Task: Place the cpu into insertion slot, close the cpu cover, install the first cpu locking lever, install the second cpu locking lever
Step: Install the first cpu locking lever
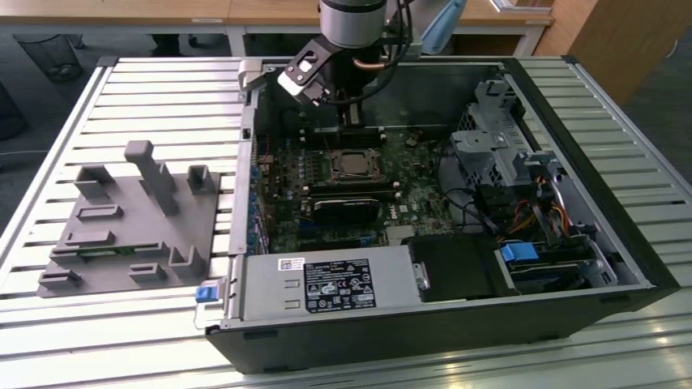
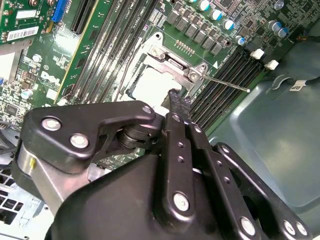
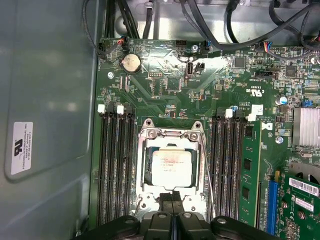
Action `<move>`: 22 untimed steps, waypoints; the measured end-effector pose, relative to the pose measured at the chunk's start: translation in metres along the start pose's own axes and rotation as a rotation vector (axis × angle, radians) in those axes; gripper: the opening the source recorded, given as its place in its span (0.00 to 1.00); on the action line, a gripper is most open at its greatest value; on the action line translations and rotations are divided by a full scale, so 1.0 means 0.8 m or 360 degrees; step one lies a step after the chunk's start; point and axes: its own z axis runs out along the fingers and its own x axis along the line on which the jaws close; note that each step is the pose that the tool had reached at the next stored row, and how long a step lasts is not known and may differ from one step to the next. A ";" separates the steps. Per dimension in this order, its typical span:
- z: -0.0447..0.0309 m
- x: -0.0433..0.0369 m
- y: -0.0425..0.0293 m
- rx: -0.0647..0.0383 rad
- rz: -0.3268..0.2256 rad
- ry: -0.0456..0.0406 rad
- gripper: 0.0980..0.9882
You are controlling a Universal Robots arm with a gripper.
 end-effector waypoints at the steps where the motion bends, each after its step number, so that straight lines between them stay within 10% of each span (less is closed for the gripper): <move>1: 0.0000 0.000 0.0000 0.0000 0.0000 0.0000 0.02; 6: -0.0113 0.000 0.0002 0.0001 -0.0031 0.0001 0.02; 9: -0.0113 0.000 0.0002 0.0008 -0.0239 0.0005 0.02; 22: -0.0110 0.000 0.0002 0.0021 -0.0669 0.0015 0.02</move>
